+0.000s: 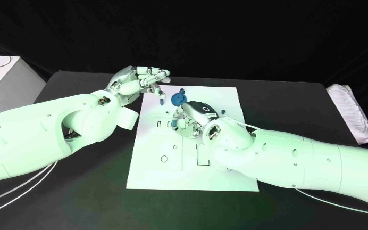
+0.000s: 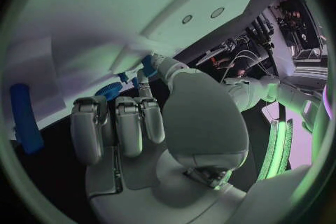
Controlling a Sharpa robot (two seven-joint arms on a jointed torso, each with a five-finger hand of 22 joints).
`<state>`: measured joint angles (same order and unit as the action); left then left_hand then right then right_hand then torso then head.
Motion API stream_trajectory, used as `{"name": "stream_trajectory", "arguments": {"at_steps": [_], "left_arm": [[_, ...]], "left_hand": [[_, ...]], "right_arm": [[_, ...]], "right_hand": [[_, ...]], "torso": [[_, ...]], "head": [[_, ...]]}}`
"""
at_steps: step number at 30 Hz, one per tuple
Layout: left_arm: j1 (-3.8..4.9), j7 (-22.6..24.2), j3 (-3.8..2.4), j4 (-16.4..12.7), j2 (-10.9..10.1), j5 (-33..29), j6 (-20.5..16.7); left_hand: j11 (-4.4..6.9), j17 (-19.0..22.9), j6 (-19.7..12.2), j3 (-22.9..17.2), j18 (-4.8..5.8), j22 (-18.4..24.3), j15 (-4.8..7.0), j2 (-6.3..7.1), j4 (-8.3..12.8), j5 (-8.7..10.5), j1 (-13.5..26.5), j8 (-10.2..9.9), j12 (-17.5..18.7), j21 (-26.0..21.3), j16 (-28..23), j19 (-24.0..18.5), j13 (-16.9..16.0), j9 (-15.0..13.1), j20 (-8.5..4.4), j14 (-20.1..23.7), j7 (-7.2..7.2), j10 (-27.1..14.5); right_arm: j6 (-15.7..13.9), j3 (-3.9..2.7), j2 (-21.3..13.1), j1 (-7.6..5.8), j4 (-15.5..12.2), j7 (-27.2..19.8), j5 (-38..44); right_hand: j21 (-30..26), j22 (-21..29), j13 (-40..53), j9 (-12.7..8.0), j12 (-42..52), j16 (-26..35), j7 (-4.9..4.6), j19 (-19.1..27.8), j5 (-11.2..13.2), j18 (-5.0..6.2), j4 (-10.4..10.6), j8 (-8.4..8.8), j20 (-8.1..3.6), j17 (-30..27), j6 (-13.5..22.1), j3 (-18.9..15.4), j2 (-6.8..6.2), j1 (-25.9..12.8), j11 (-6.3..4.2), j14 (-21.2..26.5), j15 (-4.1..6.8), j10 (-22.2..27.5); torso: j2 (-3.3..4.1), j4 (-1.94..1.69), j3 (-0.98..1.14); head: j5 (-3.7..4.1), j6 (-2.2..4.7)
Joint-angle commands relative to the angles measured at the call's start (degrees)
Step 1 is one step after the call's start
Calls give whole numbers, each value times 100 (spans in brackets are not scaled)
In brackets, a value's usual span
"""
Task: Assemble the parts on the task board
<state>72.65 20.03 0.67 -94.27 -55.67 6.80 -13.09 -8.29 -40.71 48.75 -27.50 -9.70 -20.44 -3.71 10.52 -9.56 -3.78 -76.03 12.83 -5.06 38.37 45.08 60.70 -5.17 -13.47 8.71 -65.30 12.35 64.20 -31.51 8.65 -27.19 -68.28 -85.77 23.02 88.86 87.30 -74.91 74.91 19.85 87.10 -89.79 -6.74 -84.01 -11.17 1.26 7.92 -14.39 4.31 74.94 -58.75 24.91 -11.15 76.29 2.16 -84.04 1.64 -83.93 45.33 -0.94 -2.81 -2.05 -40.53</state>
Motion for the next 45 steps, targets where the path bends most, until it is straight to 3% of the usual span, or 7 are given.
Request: {"name": "stream_trajectory", "arguments": {"at_steps": [1,26,30,35,41,44,45], "left_arm": [[3,-3,-2,-2,13,30,99],[2,-82,-1,16,12,43,194],[1,-126,-1,26,13,114,233],[1,-282,0,67,20,374,276],[2,-834,3,195,31,889,77],[4,-1209,5,280,33,1168,65],[5,-1377,6,312,36,1336,92]], "left_hand": [[25,9,-35,27,-70,-5,15,-36,6,29,19,-8,-19,20,26,-40,-10,-9,3,37,-12,-30],[21,14,-49,28,-69,-11,13,-41,6,28,18,-11,-18,30,30,-56,-11,-11,6,49,-9,-49],[15,18,-68,33,-68,-14,9,-36,9,28,17,-19,-11,35,32,-66,-10,-10,8,56,-1,-70],[10,20,-93,47,-68,-20,4,-26,8,30,24,-29,-15,45,41,-74,-14,-9,12,56,5,-79],[167,-291,3,214,-76,-237,138,-24,-4,24,58,260,-805,445,713,88,-463,-177,-98,-239,-127,269],[358,-1709,174,-143,-75,-516,312,-145,64,-69,26,786,-2133,912,2135,202,-1387,-465,-257,-922,-319,239],[397,-2003,192,-203,-79,-594,336,-44,75,-44,100,949,-2541,1037,2408,200,-1686,-568,-275,-1068,-347,118]], "right_arm": [[70,15,1,22,18,4,59],[-122,17,2,23,22,-17,33],[-265,17,-15,25,-19,-66,25],[-482,16,-135,25,-204,-157,14],[-371,-12,-499,-111,-509,-1135,-590],[-77,-30,-722,-236,-620,-1754,-964],[15,-36,-813,-290,-660,-1945,-1089]], "right_hand": [[-42,-1203,1260,-10,-17,-21,7,-444,18,-30,38,-21,-40,1506,24,-13,6,-82,-10,-596,37,-359],[-259,-1011,881,-118,-510,30,-188,-347,121,28,210,172,89,1399,636,-310,-239,-355,167,-569,-112,72],[-329,-960,796,-152,-603,40,-240,-325,570,44,527,204,146,1383,813,-1098,-168,-298,218,-564,-157,173],[-361,-942,750,-174,-636,49,-260,-320,485,51,869,210,160,1368,877,-1756,-75,0,242,-560,-181,221],[-355,-954,771,-164,-595,52,-242,-326,253,48,815,157,152,1365,817,-1747,105,321,222,-560,-165,189],[-382,-936,754,-159,-612,69,-236,-314,-131,54,732,119,137,1336,785,-1536,179,582,210,-551,-153,212],[-401,-920,740,-162,-629,73,-238,-305,-170,59,719,117,136,1328,787,-1489,178,618,211,-549,-154,229]], "torso": [[-1,-3,-2],[-1,-2,-3],[-2,2,-2],[-13,9,5],[-81,41,35],[-144,61,61],[-157,63,65]], "head": [[5,8],[-5,6],[-7,15],[-2,24],[2,97],[-52,79],[-58,78]]}}
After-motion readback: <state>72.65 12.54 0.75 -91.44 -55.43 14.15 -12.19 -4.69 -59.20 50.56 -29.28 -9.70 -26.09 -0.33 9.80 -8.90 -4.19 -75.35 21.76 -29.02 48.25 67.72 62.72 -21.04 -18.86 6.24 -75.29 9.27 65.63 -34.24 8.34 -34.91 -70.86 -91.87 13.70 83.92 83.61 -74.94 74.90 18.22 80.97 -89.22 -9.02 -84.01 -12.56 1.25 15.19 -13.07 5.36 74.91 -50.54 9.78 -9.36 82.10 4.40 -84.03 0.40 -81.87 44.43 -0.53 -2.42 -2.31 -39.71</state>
